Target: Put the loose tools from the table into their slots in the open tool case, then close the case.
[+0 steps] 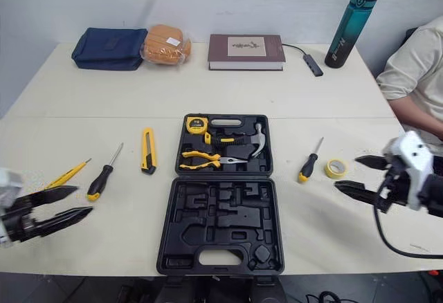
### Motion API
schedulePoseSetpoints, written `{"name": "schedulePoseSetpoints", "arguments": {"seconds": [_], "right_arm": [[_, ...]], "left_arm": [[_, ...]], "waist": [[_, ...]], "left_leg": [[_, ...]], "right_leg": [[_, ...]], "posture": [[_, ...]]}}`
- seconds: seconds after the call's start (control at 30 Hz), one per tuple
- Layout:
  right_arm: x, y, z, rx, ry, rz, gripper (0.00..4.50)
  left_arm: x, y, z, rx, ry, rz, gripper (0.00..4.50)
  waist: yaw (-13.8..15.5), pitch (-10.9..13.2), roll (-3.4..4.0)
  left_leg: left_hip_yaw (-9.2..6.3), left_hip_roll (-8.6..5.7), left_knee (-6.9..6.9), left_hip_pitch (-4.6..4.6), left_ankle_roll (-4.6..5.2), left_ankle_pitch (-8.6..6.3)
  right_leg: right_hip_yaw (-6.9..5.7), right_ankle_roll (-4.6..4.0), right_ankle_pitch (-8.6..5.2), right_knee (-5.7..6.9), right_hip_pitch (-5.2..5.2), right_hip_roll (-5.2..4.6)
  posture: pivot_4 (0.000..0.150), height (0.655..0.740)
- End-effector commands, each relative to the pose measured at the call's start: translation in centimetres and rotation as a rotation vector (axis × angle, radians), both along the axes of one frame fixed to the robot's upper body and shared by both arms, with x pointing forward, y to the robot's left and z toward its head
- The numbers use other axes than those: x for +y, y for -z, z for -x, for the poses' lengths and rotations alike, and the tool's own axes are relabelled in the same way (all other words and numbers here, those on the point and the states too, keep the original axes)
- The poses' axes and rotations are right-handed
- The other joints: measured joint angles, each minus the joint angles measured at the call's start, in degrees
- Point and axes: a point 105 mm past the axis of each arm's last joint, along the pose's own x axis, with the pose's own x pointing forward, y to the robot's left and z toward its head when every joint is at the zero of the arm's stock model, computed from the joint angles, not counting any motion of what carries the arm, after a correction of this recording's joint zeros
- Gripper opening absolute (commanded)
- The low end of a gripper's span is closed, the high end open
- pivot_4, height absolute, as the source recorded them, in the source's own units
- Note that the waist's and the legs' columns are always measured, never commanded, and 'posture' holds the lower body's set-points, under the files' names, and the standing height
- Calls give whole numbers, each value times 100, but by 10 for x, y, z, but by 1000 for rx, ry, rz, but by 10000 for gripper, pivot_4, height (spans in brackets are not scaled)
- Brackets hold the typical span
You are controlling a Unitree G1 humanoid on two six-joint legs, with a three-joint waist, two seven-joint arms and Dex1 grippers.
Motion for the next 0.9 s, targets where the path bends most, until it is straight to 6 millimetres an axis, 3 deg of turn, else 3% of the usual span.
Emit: {"name": "schedulePoseSetpoints", "arguments": {"seconds": [0.03, 0.2, 0.33, 0.47, 0.63, 0.73, 0.9], "right_arm": [[-26, -11, 6, -44, 84, 26, 44689], [-67, -8, 23, -25, 215, 76, 44689], [-95, -16, 33, -33, 297, 132, 44689], [-95, -19, 31, -40, 290, 134, 44689], [-58, -22, 13, -80, 169, 78, 44689], [-8, -42, 1, -139, 2, -10, 44689], [73, -72, -2, -178, -307, -127, 44689]], "left_arm": [[39, -8, 15, -23, -133, -53, 44831], [93, -5, 45, 3, -333, -145, 44831], [101, -3, 60, 4, -370, -177, 44831], [99, -4, 55, -35, -385, -168, 44831], [78, -2, 36, -65, -370, -162, 44831], [58, 2, 21, -52, -348, -142, 44831], [38, 14, 0, 17, -340, -138, 44831]], "waist": [[-6, 2, 3], [-5, 2, 4], [-7, 1, 6], [-6, 1, 7], [-16, -2, 14], [-50, -2, 20], [-46, 1, 23]], "left_leg": [[1, 0, -1, -1, 3, -4], [4, -3, -29, -3, 6, -10], [12, -8, -59, -4, 7, -10], [13, -5, -78, -6, -6, -1], [15, -5, -78, -11, -7, 3], [19, -5, -75, -9, -8, 6], [19, -2, -77, -14, -25, 20]], "right_leg": [[1, 0, 0, 0, -2, 0], [1, -2, -1, -19, -13, -4], [5, -7, 1, -33, -27, -12], [5, -17, 4, -29, -43, -12], [7, -20, 3, -13, -54, -12], [12, -19, 4, -2, -55, -12], [11, -19, 4, 6, -65, -2]], "posture": [[1500, 7400], [1500, 7400], [1500, 7400], [1500, 7400], [1500, 7400], [1500, 7400], [1500, 7400]]}}
